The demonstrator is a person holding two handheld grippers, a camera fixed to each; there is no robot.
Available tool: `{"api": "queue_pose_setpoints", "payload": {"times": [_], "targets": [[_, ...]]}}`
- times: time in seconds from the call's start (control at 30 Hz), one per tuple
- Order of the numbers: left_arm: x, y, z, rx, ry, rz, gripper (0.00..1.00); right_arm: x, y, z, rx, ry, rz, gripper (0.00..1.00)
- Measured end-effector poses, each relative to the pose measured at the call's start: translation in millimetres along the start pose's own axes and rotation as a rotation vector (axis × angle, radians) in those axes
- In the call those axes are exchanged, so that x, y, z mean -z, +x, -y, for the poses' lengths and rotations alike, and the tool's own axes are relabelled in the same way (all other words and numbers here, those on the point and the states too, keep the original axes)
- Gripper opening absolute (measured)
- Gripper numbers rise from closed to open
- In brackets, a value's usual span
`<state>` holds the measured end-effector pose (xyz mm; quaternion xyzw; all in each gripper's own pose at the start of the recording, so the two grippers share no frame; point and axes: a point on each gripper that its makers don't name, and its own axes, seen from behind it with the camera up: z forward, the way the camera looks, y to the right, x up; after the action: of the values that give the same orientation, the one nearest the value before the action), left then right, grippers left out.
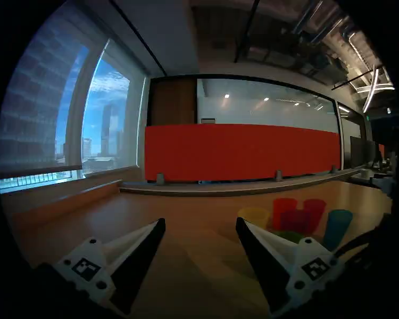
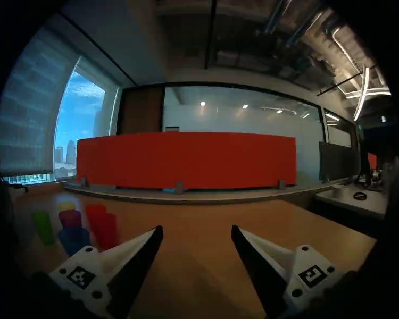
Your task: Pour water
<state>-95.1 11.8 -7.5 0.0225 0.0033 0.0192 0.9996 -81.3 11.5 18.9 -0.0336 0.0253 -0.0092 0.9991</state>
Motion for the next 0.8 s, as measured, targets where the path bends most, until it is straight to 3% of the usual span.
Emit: {"api": "queue_pose_setpoints", "payload": {"times": [0.8], "targets": [[0.8,-0.8,0.9,0.000,0.000,0.000,0.99,-0.8,0.7,-3.7,-0.001,-0.019,0.004,0.99]]}}
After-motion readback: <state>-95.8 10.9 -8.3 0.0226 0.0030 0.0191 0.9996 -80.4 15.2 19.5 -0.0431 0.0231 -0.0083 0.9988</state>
